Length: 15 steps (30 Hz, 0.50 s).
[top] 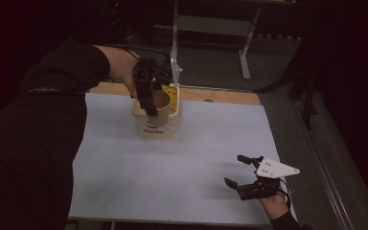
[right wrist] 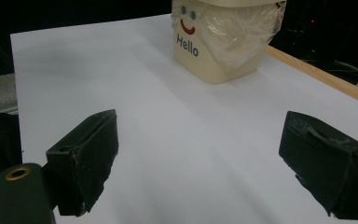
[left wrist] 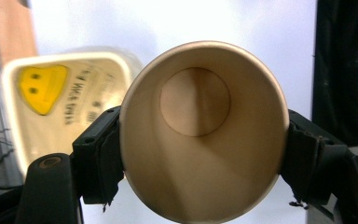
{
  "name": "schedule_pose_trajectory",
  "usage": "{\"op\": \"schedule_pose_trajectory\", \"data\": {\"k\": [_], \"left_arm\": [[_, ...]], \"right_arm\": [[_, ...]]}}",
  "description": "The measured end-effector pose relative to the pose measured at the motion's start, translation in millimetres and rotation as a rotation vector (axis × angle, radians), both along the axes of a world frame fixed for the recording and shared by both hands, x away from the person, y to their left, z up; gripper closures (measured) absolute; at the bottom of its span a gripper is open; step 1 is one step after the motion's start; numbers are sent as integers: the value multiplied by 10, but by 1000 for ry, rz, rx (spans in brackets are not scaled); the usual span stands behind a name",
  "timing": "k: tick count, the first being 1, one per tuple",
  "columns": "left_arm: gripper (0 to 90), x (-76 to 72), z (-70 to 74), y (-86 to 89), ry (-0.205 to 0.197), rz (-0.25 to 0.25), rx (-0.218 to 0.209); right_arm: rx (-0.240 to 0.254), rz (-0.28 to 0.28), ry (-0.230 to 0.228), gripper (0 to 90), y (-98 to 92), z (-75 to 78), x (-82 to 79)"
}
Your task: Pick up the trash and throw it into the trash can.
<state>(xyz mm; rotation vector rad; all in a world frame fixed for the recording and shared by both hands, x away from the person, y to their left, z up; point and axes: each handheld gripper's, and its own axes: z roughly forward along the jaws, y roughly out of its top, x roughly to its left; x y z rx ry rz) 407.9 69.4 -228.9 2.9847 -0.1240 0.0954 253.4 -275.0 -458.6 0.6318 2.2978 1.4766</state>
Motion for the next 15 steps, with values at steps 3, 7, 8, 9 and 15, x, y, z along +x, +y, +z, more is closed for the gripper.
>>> {"op": "schedule_pose_trajectory", "data": {"k": [3,7,8,9,15], "left_arm": [[260,51,45,12,-15,5,-11],[260,121,61,26,-26,14,-3],[260,137,62,29,-31,14,-2],[260,157,62,30,-29,19,-2],[261,275,8,50,-34,32,14]], "right_arm": [[-7,3,0,118,14,-2,-6],[-12,11,-6,118,24,2,-16],[-12,11,-6,117,24,3,-16],[-11,12,-6,117,25,2,-16],[-8,16,-12,117,24,12,-25]]}}
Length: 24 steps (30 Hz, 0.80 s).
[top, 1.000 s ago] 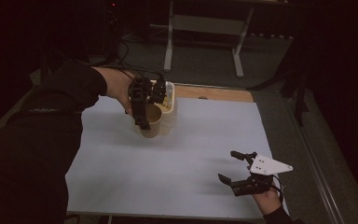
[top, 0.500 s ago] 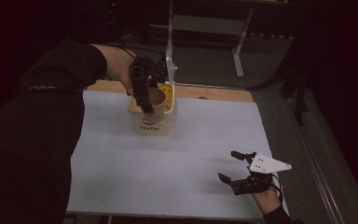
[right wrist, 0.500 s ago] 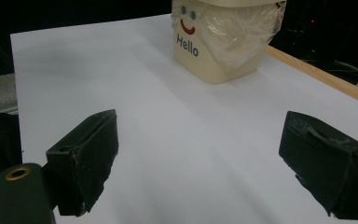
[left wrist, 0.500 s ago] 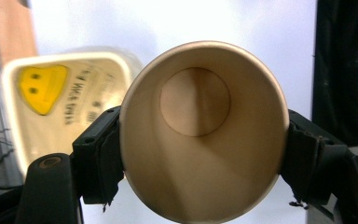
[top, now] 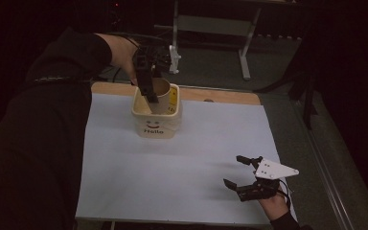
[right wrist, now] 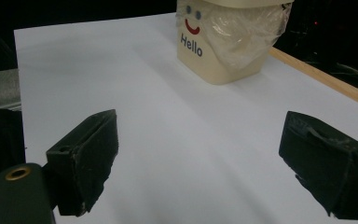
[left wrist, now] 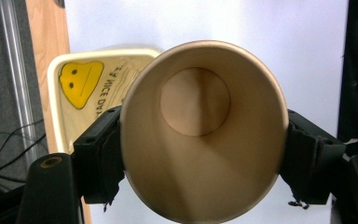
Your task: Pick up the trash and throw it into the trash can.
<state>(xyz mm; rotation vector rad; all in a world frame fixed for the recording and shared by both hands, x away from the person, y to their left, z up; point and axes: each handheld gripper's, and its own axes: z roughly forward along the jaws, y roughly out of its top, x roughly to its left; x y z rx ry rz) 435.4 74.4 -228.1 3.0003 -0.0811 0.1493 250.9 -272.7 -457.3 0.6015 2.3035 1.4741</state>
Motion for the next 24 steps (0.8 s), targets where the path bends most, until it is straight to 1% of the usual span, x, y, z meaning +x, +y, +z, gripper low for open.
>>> {"op": "schedule_pose_trajectory", "data": {"k": [5,6,8,10,12,15,18,19,20,22,24], "left_arm": [[260,102,-33,-7,-9,-1,19],[261,120,-38,-9,-16,-2,15],[261,156,-36,-21,-16,2,14],[268,198,-33,-36,-19,-2,22],[268,243,-27,-45,-24,8,25],[268,304,-26,-40,-22,18,15],[268,360,-69,-42,-22,24,37],[269,360,-69,-42,-22,24,37],[269,379,-88,-44,-25,27,49],[269,416,-115,-41,-20,33,46],[269,416,-115,-41,-20,33,46]], "right_arm": [[2,2,-2,117,-3,4,-4],[3,3,-2,117,-3,3,-3],[1,4,-1,117,0,2,-4],[1,6,-2,118,3,3,-4],[0,8,-1,118,4,5,-5],[-2,9,-1,118,3,6,-8],[-1,9,-2,118,3,7,-12],[-1,9,-2,118,3,7,-12],[-1,11,-1,118,4,7,-11],[-2,13,-1,118,7,8,-15],[-3,14,-3,118,7,10,-17]]}}
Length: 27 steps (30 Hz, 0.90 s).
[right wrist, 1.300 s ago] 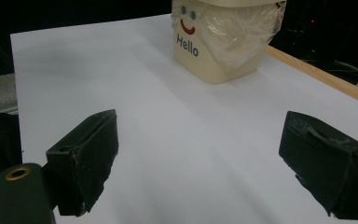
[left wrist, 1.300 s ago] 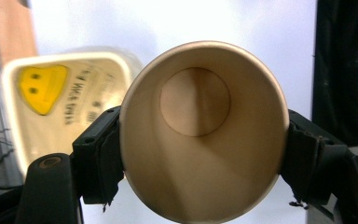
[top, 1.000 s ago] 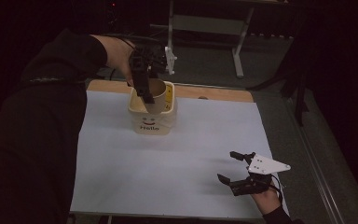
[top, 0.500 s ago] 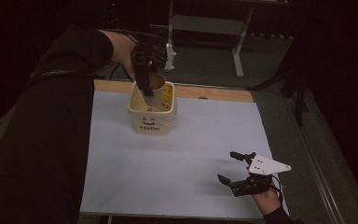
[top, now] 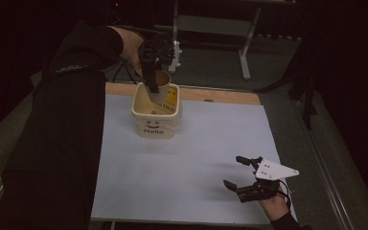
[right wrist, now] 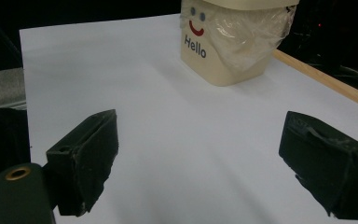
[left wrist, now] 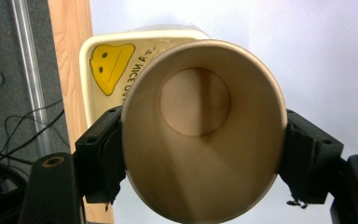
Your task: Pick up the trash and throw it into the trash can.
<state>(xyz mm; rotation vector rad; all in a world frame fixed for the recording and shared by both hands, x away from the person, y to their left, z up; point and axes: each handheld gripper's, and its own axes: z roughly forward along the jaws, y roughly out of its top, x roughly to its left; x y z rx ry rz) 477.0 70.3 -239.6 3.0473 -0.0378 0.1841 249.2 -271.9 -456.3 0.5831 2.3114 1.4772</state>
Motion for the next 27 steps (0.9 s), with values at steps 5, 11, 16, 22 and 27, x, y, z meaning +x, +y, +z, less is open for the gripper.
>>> {"op": "schedule_pose_trajectory", "data": {"k": [5,11,16,22,27], "left_arm": [[269,52,-90,4,3,-6,3],[268,95,-210,27,18,2,2],[265,120,-313,34,12,-8,8],[257,179,-382,55,28,3,8],[258,227,-463,57,31,5,7]], "right_arm": [[7,0,3,118,-8,4,-2],[3,4,-1,118,-3,7,-7],[0,5,0,118,1,4,-7],[-3,8,1,118,5,5,-11],[-2,9,2,118,2,4,-8]]}}
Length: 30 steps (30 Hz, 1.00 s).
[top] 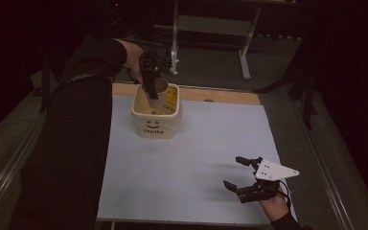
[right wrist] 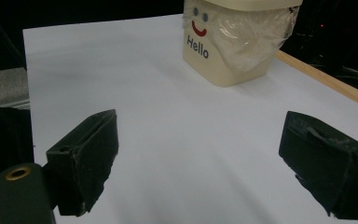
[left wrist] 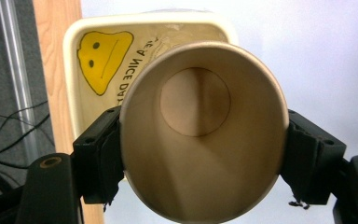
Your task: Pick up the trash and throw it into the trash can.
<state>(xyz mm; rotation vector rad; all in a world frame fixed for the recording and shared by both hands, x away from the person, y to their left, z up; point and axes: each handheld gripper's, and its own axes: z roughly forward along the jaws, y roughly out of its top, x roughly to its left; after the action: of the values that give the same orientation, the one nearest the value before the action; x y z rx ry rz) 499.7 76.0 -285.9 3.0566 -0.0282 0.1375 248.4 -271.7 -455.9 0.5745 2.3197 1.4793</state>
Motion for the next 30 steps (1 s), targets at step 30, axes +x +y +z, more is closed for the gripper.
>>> {"op": "schedule_pose_trajectory", "data": {"k": [30], "left_arm": [[4,50,19,-6,-18,187,-43]], "right_arm": [[-7,8,-7,118,16,3,-11]]}}
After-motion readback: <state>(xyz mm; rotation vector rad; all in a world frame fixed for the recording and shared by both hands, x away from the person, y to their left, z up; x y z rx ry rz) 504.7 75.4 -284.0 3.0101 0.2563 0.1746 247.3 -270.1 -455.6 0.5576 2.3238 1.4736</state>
